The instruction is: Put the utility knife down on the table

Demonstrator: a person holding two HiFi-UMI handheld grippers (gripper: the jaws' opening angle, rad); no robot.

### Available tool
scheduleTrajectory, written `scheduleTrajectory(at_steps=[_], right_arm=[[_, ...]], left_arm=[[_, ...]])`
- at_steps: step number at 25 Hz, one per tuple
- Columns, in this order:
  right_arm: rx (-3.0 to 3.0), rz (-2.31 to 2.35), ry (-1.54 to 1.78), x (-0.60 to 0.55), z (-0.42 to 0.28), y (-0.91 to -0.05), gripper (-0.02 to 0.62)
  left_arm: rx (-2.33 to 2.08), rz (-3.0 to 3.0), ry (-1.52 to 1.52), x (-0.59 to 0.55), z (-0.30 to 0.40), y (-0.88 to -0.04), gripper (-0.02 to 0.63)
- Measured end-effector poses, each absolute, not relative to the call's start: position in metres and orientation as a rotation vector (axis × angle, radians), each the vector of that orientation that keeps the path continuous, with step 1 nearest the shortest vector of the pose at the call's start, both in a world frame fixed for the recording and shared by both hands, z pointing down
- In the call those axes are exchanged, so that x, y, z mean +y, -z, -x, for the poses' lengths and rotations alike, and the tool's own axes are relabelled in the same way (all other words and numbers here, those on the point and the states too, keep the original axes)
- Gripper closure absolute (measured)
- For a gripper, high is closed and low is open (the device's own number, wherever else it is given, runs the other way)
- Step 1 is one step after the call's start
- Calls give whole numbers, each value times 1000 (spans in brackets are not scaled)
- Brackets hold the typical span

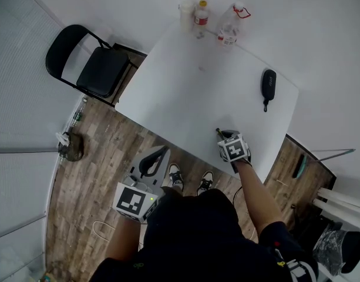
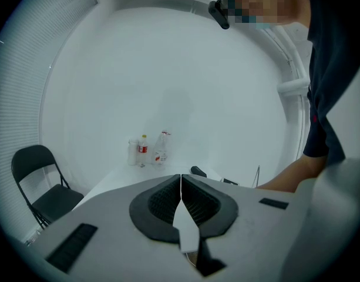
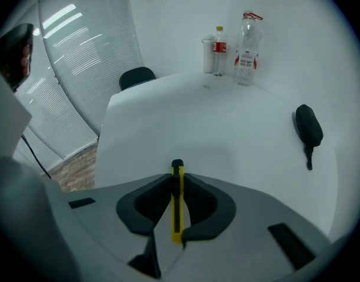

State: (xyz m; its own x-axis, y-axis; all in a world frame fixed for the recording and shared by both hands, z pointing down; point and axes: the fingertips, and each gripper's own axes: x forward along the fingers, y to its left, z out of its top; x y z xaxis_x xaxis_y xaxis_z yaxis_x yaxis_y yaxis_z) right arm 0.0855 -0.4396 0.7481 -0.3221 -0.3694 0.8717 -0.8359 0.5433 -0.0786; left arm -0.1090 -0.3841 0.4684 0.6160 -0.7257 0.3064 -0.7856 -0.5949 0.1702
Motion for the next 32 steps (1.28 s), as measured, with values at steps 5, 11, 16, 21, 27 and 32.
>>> scheduleTrajectory(at_steps=[5, 11, 16, 21, 27, 32], right_arm=[[-1937, -984, -664, -440, -85, -746, 520], [-2084, -1151, -545, -452, -90, -680, 517], [-2321, -1342, -332, -450, -99, -568, 540], [-2460, -1491, -163, -430, -114, -468, 560], [-2579, -1602, -2, -389, -133, -380, 572], [-2598, -1681, 92, -365, -152, -341, 574]], left_arm=[[-1211, -2571, -310, -385, 107, -467, 583], [-1200, -2602, -296, -386, 98, -455, 583], [-1165, -2670, -273, -384, 78, -436, 583], [-1120, -2726, -176, -384, 53, -404, 583], [-1091, -2828, -118, -377, 28, -367, 583], [-1110, -2863, -94, -379, 19, -352, 583]])
